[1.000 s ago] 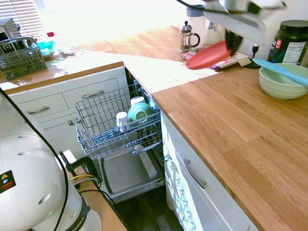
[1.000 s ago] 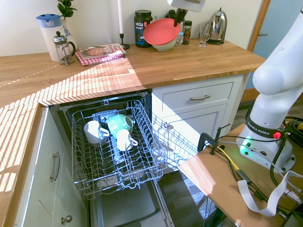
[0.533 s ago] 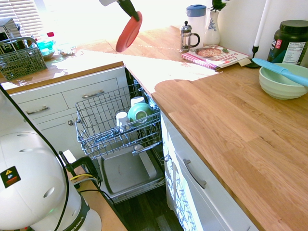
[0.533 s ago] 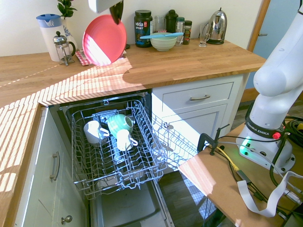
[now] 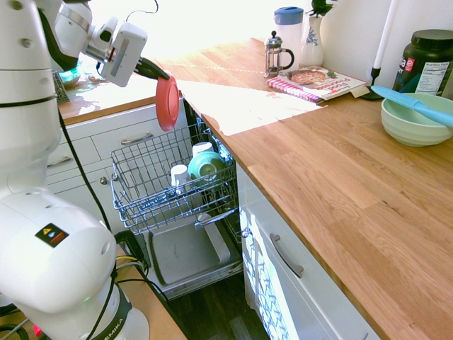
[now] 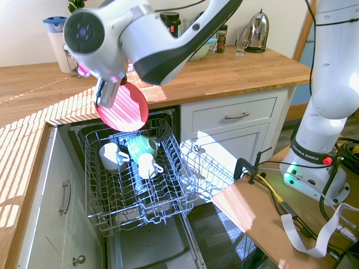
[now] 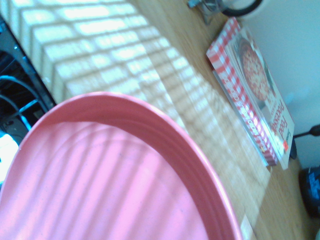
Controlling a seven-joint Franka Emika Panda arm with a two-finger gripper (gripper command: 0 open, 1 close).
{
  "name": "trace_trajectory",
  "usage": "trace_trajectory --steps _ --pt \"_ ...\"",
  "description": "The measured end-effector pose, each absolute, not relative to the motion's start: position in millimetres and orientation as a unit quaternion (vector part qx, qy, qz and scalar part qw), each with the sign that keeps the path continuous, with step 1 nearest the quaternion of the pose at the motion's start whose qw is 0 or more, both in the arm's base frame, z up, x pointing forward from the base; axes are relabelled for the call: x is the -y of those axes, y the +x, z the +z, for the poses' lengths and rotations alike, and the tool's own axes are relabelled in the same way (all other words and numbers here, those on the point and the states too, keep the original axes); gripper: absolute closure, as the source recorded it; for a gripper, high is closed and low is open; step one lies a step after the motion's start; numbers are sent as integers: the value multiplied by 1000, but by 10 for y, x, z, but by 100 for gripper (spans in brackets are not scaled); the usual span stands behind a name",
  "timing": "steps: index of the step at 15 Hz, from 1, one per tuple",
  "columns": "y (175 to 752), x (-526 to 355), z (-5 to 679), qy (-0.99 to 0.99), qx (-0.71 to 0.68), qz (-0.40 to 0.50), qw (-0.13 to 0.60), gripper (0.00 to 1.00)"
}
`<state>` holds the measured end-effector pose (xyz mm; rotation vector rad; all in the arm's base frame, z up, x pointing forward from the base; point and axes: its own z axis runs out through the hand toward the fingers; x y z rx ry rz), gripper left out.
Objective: Put the plate in the dishwasher
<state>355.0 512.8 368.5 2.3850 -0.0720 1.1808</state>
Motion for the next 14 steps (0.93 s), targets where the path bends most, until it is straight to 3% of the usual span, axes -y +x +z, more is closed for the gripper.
trace_trajectory --steps 5,9,14 --pt "3311 -6011 2835 872 -72 385 294 100" --pt "3480 -6246 2560 894 -82 309 314 100" --pt "3241 -6232 2134 897 -105 255 344 100"
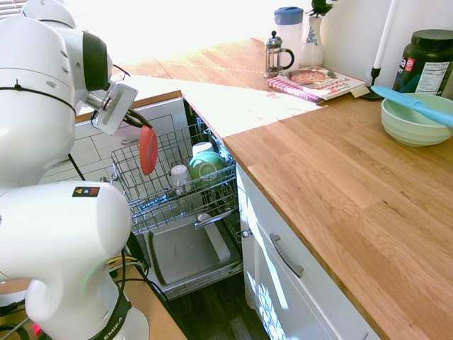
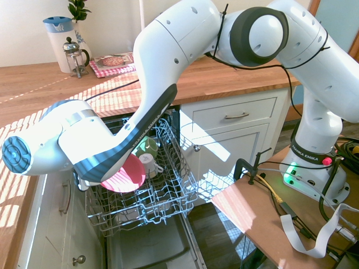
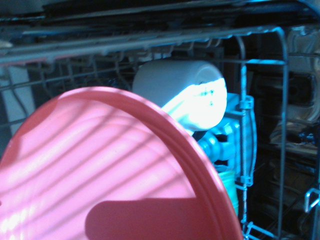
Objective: Put the plate in the dishwasher
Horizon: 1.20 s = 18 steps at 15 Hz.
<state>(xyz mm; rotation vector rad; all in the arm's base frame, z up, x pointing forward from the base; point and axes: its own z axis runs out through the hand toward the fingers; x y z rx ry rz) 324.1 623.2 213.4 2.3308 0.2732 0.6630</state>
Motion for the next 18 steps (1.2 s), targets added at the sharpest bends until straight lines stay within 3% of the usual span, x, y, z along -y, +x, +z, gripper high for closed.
trace_trajectory --steps 2,3,18 --pt "3160 -6208 2046 897 -115 241 353 100" --pt "3147 -6199 2020 897 -119 234 356 0" --pt "3080 -6446 2141 917 -119 153 349 0"
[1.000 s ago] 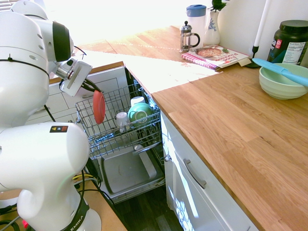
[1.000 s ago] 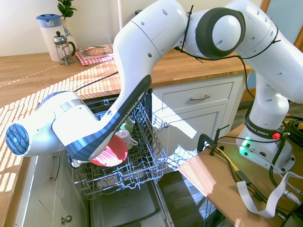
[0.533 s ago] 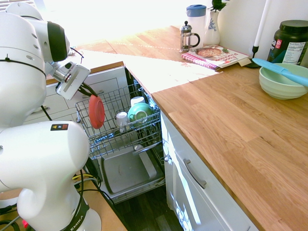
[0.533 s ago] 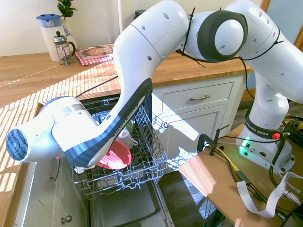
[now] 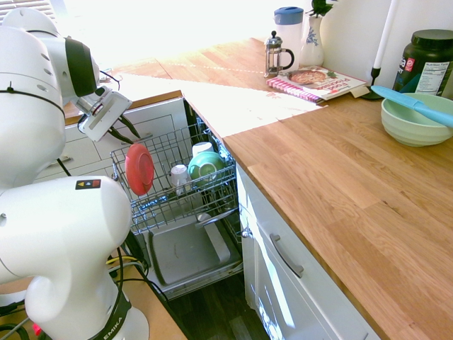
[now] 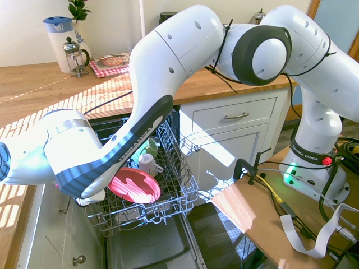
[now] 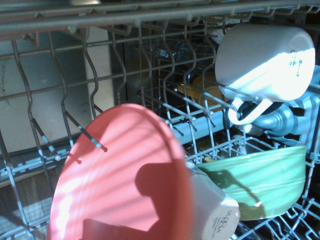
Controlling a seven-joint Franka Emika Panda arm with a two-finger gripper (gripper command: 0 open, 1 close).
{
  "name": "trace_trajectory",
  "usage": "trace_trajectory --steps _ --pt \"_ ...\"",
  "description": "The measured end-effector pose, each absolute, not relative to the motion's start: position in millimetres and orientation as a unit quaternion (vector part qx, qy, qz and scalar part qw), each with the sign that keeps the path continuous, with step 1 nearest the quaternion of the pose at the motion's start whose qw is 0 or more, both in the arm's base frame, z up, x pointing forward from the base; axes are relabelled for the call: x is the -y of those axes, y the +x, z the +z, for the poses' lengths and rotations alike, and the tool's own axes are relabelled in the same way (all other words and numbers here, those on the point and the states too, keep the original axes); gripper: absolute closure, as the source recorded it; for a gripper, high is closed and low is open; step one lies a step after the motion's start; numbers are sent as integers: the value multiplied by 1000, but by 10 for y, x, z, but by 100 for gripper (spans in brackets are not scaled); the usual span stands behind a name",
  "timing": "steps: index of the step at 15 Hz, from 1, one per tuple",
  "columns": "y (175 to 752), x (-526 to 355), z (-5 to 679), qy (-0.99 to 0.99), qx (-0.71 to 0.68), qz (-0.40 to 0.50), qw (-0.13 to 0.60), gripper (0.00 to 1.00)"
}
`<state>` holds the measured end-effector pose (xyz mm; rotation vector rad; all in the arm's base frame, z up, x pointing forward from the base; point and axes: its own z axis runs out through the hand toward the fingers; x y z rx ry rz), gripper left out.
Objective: Put the plate in the dishwasher
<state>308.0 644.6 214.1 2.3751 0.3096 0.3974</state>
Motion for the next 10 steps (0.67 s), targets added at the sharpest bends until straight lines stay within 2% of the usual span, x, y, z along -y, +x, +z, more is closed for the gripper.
trace_trajectory --steps 4,10 --pt "3207 -6559 2426 923 -105 150 339 0" --pt "3644 -6502 3322 936 -53 164 306 0"
